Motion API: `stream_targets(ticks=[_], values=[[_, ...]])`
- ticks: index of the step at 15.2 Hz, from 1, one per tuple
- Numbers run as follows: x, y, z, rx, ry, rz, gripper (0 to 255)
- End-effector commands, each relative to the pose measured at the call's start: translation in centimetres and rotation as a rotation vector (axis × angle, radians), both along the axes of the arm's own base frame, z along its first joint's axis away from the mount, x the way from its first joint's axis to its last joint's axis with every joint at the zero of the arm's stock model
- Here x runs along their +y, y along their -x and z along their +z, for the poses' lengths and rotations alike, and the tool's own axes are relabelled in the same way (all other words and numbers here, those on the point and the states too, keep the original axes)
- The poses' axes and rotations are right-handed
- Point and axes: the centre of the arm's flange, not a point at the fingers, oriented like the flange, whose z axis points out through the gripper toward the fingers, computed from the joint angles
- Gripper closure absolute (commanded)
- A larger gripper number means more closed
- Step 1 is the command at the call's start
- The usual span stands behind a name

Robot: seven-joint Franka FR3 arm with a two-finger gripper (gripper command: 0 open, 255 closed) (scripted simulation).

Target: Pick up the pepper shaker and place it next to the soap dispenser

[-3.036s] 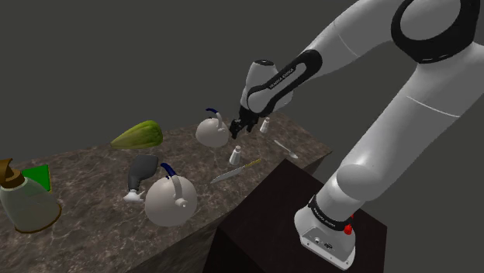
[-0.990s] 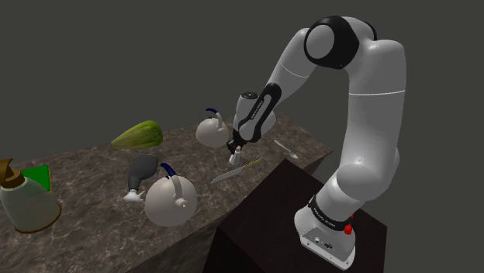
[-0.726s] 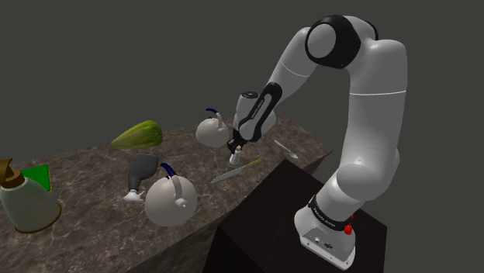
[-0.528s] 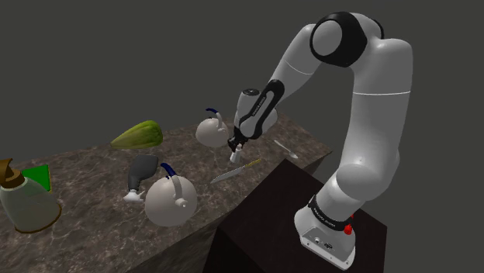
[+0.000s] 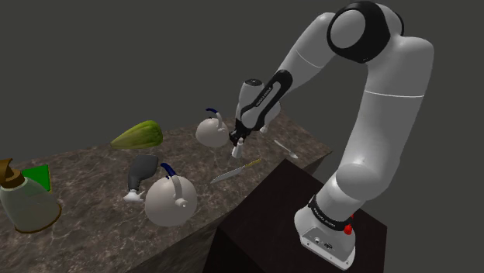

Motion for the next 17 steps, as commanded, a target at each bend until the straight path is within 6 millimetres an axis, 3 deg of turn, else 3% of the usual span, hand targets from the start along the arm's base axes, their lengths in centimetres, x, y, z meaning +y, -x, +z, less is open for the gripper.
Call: stream_targets(ticks=[1, 17], values=[[-0.1, 0.0, 1.1, 0.0, 0.0, 0.0, 255], [-0.1, 0.0, 9.6, 0.0, 0.0, 0.0, 255]])
